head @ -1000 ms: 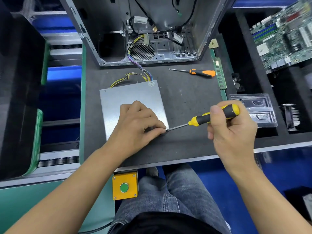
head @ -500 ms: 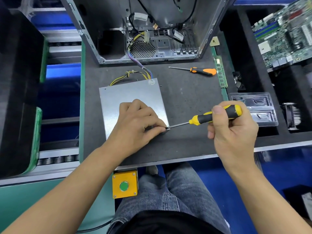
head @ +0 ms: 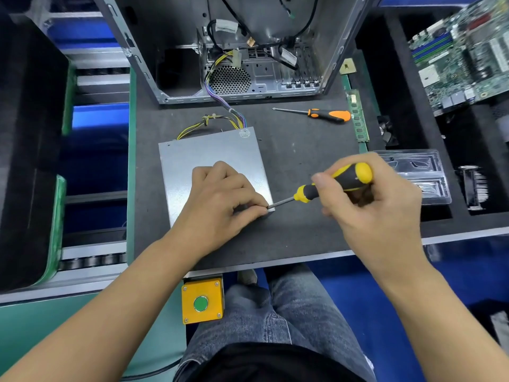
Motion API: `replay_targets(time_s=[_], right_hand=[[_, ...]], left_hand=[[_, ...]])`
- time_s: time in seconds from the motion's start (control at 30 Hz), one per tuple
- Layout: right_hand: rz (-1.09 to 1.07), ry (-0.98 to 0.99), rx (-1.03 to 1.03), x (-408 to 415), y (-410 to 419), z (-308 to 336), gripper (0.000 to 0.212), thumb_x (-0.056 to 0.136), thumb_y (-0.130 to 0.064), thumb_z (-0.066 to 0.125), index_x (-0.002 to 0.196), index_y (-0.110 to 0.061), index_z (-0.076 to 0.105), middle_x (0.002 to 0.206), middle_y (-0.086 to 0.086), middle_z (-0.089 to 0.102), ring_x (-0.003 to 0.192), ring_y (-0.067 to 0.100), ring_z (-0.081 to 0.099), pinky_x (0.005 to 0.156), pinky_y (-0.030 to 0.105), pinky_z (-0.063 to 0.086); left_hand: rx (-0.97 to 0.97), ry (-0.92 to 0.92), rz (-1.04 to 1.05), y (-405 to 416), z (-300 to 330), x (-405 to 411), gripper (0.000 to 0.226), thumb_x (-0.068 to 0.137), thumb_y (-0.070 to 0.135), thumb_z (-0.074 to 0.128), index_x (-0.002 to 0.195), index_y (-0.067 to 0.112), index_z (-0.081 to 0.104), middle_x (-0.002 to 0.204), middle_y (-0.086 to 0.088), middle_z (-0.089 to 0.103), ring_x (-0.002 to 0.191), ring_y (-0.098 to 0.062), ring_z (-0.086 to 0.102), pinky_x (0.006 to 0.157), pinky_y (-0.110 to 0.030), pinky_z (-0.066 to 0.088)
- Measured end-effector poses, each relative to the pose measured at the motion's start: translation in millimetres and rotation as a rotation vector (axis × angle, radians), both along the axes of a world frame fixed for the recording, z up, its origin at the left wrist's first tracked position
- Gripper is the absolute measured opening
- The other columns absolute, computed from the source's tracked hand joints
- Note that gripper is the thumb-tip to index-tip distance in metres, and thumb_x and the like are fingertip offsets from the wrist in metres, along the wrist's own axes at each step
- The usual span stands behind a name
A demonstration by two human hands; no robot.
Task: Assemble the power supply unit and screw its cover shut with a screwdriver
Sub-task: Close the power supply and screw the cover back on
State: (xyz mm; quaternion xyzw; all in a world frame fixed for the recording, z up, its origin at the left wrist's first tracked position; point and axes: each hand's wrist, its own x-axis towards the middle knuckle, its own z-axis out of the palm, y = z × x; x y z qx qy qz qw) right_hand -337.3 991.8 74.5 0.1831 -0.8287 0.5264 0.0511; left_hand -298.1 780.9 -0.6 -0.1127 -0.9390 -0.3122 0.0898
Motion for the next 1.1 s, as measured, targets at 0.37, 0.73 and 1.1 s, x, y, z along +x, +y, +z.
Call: replay_targets(time_s=[0.37,0.73,1.1], right_hand=[[0.257,0.207,0.704,-22,-19,49,0.034,0.092,-0.047,0.06,0.089,-0.014,0.05,0.073,0.0,0.062,0.068,0.03,0.061,0.066,0.044,0.051],[0.545,0.389,1.265,-23,-48,80,0.033,0.104,-0.048,0.037,0.088,-0.018,0.035,0.077,0.001,0.031,0.081,0.034,0.054,0.067,0.04,0.041],[0.523,0.167,1.396,-31,-57,89,0.042,0.098,-0.057,0.043,0.083,-0.018,0.041,0.076,0.004,0.036,0.065,0.027,0.041,0.064,0.037,0.041]], left_hand=[[-0.008,0.021,0.011,1,-2,2,0.01,0.085,0.037,0.072,0.085,0.029,0.078,0.081,0.015,0.067,0.09,-0.016,0.047,0.08,-0.03,0.019],[-0.023,-0.008,0.0,-2,-4,3,0.017,0.075,0.033,0.086,0.089,0.026,0.079,0.088,0.011,0.069,0.094,-0.014,0.044,0.082,-0.031,0.022],[0.027,0.029,0.037,2,-2,4,0.016,0.073,0.036,0.078,0.085,0.026,0.078,0.076,0.018,0.06,0.092,-0.015,0.044,0.08,-0.032,0.024]])
